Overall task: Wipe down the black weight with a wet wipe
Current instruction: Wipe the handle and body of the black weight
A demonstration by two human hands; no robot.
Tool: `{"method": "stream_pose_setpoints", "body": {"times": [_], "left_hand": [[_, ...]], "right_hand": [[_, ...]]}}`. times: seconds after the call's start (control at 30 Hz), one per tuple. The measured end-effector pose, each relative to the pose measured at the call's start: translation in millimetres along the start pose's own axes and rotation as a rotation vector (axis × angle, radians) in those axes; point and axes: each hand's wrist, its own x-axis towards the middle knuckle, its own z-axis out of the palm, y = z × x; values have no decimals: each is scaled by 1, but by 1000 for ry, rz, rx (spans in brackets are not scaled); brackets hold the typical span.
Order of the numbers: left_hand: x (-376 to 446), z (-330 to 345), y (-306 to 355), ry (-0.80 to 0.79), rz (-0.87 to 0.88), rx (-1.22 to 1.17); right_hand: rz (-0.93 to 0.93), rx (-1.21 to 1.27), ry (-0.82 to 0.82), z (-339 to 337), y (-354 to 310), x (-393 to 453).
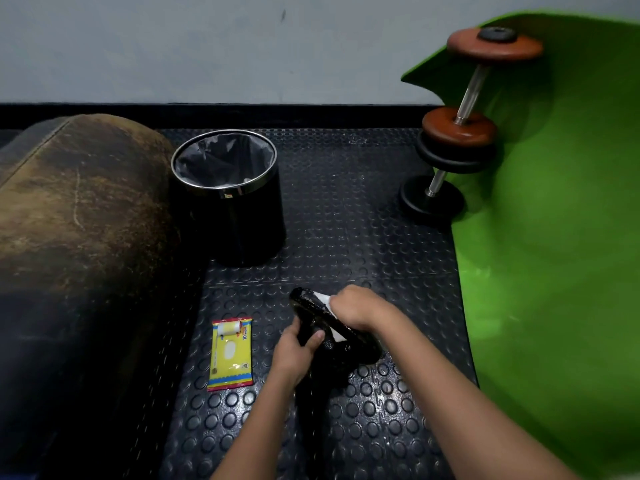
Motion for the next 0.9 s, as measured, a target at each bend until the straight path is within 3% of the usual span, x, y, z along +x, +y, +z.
{"method": "stream_pose_setpoints", "body": {"times": [0.3, 0.63, 0.77, 0.9], "left_hand": [[2, -1, 4, -40, 33, -118], [2, -3, 4, -47, -10, -9], [-6, -4, 18, 10, -12, 53], [-13, -10, 38, 117, 144, 88]], "right_hand": [[-115, 85, 9, 3, -42, 14], [-46, 116, 53, 16, 40, -27], [-26, 136, 246, 33, 33, -36], [-167, 11, 409, 49, 6, -26]]}}
